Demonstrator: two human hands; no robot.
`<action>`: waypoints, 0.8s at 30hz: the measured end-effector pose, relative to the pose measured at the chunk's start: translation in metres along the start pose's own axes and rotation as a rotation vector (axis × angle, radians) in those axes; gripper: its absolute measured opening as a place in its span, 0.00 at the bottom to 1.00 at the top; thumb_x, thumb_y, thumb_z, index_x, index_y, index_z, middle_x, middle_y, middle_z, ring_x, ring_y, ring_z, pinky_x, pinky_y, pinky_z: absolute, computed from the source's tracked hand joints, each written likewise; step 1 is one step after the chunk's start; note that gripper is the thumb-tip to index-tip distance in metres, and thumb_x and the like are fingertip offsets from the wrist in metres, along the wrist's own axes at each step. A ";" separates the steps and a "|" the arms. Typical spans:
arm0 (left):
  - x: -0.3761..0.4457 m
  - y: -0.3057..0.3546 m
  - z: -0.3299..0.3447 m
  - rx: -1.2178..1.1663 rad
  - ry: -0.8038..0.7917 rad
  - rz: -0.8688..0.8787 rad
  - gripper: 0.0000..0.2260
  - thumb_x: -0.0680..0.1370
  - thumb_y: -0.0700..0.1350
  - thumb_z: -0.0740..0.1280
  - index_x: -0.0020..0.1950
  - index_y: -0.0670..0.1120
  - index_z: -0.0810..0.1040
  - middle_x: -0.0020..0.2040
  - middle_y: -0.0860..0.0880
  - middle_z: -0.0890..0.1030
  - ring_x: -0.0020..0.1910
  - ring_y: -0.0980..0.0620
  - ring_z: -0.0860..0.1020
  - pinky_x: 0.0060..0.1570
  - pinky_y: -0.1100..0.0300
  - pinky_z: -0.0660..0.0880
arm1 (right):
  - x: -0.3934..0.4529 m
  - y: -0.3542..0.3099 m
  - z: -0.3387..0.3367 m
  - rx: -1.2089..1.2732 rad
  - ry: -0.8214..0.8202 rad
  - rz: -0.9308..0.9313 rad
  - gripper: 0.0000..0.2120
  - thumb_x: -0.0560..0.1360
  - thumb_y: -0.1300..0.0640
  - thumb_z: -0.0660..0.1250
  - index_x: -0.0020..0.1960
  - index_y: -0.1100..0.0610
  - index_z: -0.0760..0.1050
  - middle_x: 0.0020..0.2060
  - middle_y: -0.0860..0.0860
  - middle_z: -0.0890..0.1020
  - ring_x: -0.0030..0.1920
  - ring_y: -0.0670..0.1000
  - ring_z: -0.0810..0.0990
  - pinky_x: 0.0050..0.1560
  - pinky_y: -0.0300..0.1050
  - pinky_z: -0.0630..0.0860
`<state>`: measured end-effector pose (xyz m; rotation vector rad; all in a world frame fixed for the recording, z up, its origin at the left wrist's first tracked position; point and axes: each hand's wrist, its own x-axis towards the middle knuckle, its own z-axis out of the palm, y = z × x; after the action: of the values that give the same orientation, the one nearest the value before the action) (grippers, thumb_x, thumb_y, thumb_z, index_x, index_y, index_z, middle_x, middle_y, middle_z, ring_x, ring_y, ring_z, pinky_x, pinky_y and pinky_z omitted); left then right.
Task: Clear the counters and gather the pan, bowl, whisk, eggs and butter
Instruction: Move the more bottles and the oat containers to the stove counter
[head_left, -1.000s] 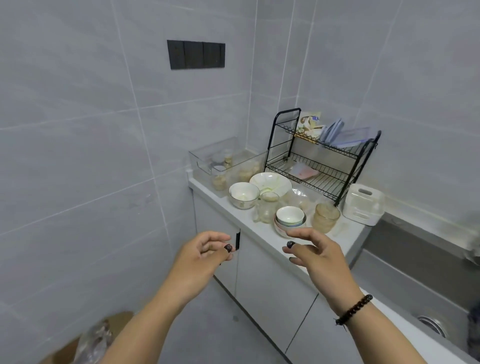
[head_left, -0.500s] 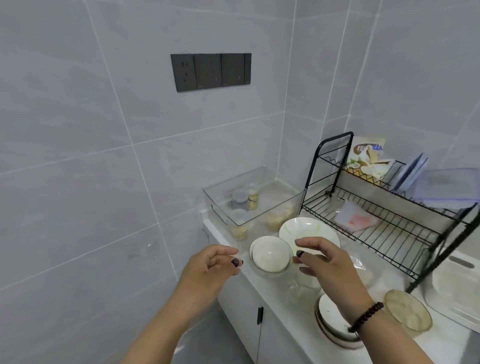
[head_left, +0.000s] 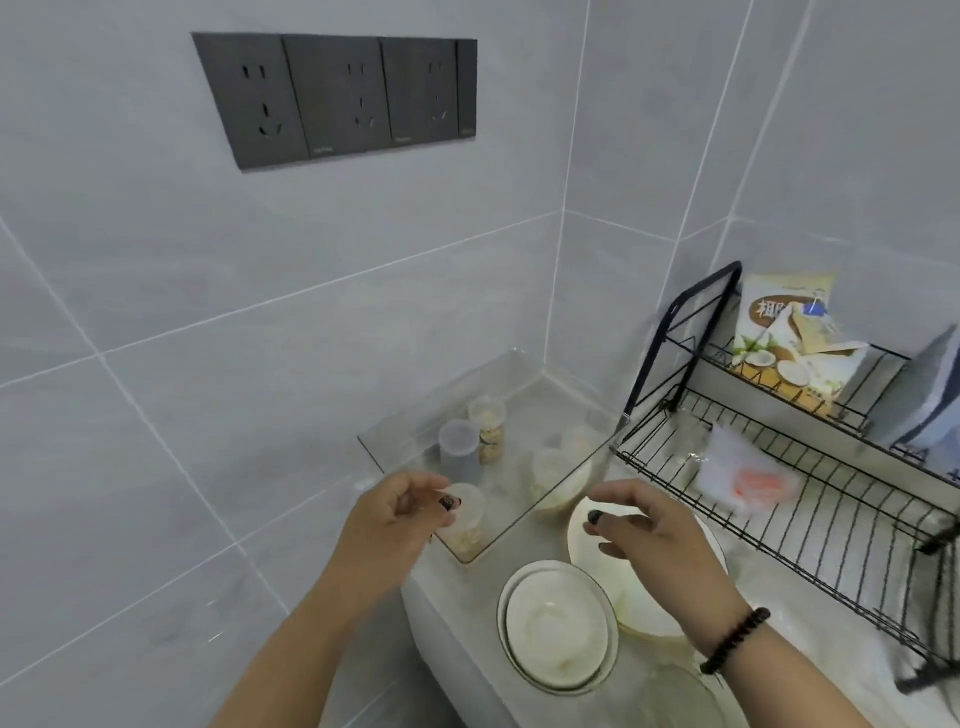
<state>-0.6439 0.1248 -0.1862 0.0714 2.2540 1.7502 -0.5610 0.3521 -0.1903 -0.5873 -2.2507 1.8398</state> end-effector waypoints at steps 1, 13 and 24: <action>0.021 -0.002 -0.001 0.010 -0.024 -0.002 0.08 0.76 0.37 0.69 0.51 0.49 0.81 0.47 0.49 0.86 0.47 0.52 0.84 0.50 0.57 0.78 | 0.012 0.001 0.003 -0.008 0.023 0.010 0.10 0.73 0.67 0.67 0.46 0.52 0.80 0.48 0.49 0.83 0.47 0.59 0.82 0.54 0.55 0.79; 0.185 -0.036 0.016 0.725 -0.841 -0.012 0.30 0.73 0.59 0.70 0.73 0.57 0.63 0.70 0.55 0.67 0.70 0.57 0.67 0.66 0.61 0.67 | 0.135 0.003 0.048 -0.148 0.206 0.082 0.09 0.73 0.63 0.69 0.49 0.51 0.78 0.43 0.46 0.80 0.35 0.43 0.77 0.35 0.29 0.69; 0.204 -0.058 0.036 1.204 -0.991 0.051 0.44 0.64 0.59 0.77 0.74 0.52 0.60 0.66 0.51 0.69 0.65 0.49 0.72 0.64 0.54 0.71 | 0.187 0.021 0.064 -0.976 -0.225 0.076 0.21 0.76 0.54 0.64 0.68 0.52 0.67 0.64 0.49 0.70 0.60 0.50 0.74 0.58 0.42 0.73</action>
<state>-0.8221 0.1872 -0.2890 0.9615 2.0532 -0.0017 -0.7510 0.3742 -0.2461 -0.5954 -3.2480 0.7243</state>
